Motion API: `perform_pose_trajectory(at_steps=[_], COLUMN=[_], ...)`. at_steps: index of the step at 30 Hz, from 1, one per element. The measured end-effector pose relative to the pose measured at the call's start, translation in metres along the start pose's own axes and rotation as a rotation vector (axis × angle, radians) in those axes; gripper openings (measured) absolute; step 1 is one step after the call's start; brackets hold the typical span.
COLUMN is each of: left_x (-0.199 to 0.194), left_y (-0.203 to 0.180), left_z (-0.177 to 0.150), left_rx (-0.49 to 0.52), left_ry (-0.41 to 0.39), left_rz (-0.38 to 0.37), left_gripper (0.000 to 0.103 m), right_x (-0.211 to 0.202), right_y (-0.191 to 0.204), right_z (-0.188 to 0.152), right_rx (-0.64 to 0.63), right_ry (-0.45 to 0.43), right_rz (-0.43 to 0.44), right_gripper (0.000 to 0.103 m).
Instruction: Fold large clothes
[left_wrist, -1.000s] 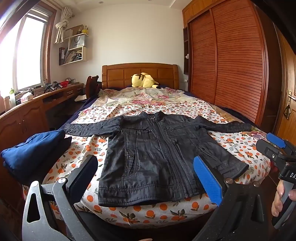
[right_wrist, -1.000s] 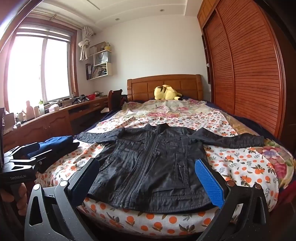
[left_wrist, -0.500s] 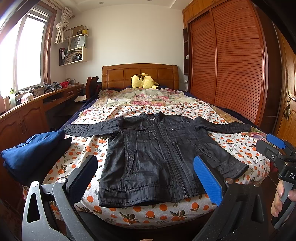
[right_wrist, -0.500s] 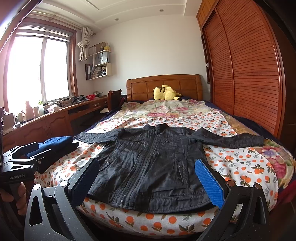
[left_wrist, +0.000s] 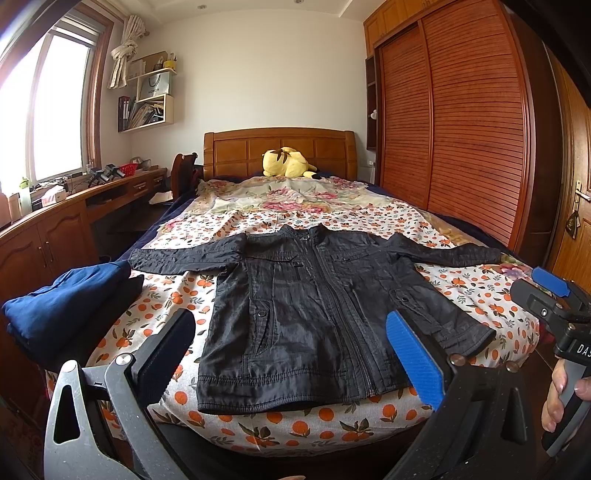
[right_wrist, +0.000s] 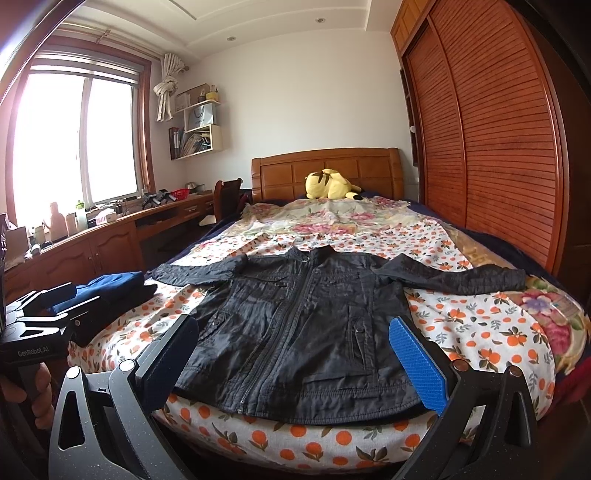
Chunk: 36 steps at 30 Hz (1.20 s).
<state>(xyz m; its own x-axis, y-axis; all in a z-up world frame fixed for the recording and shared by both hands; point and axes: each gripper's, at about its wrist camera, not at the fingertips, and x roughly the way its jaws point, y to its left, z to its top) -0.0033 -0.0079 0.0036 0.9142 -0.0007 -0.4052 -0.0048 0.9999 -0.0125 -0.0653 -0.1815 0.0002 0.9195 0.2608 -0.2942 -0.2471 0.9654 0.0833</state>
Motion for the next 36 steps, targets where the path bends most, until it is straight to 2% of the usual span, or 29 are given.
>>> perform_pose_trajectory(at_steps=[36], left_x=[-0.0051], left_y=[0.0001], left_z=[0.005], left_rx=[0.004], left_ry=[-0.004], left_rz=[-0.009], left_gripper=[0.103], right_x=[-0.0016], right_y=[0.0007], right_z=[0.0016], right_rx=[0.001], right_ry=[-0.002], right_rz=[0.003], right_gripper=[0.103])
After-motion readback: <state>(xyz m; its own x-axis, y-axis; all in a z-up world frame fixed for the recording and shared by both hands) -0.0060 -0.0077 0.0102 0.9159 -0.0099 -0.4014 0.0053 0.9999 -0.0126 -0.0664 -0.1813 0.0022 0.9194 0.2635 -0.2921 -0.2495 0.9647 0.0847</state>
